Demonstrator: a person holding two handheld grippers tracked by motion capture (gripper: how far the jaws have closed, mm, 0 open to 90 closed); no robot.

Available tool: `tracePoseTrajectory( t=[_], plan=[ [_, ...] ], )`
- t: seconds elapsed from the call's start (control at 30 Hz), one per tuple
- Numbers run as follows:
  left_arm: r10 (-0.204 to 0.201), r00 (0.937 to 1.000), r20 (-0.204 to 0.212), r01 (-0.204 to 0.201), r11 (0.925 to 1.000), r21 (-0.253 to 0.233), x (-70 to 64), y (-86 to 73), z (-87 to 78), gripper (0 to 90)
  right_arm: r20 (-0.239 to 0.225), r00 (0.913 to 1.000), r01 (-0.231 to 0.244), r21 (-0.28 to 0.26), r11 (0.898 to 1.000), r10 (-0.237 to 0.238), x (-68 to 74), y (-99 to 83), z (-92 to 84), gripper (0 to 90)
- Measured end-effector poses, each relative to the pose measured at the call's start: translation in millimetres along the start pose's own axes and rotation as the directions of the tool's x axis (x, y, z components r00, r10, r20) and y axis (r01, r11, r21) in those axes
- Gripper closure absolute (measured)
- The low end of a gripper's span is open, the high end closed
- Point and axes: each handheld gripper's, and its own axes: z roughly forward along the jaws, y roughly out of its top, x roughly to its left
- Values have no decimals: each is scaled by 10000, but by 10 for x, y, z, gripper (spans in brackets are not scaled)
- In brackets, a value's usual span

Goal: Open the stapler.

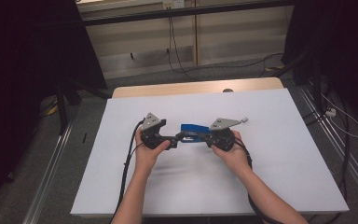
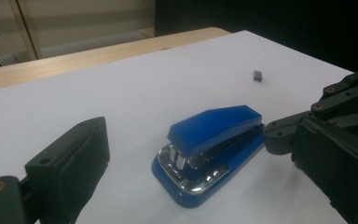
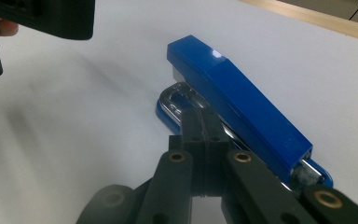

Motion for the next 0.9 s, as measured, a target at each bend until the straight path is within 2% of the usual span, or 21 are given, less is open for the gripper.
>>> tracePoseTrajectory(
  t=[0.07,0.17,0.27,0.3,0.37,0.47,0.53,0.57,0.63,0.73,0.83,0.9],
  plan=[
    [42,9997,-239,-38,9999,162,31,20,29,63,11,10000,66,75,10000,-66,-2,10,35,900],
    [61,9995,-301,-53,9996,284,59,24,52,109,16,9999,151,214,9997,-151,3,22,89,900],
    [233,9986,-482,-210,9987,466,82,16,78,191,54,9989,465,446,9979,-467,30,54,173,900],
    [270,9984,-488,-244,9983,536,90,12,81,191,54,9989,465,446,9979,-467,30,54,173,900],
    [412,9977,-547,-374,9969,691,96,2,90,286,60,9984,563,424,9975,-566,44,71,204,900],
    [495,9970,-591,-439,9948,920,113,-15,107,381,84,9975,692,475,9965,-697,49,89,246,900],
    [424,9970,-645,-349,9930,1128,120,-28,117,468,131,9971,744,565,9956,-752,50,94,273,900],
    [362,9973,-640,-286,9928,1165,136,-39,126,543,109,9962,854,618,9944,-862,66,100,293,900],
    [298,9974,-660,-214,9921,1240,146,-46,132,575,105,9959,891,658,9938,-900,76,104,299,900],
    [248,9978,-608,-160,9899,1407,168,-68,146,680,215,9934,1109,732,9911,-1127,111,111,337,900],
    [359,9975,-612,-253,9859,1656,167,-94,174,789,322,9910,1266,848,9883,-1297,128,103,393,900],
    [404,9975,-574,-291,9822,1857,160,-119,198,831,402,9903,1292,797,9884,-1327,141,89,405,900]
  ],
)
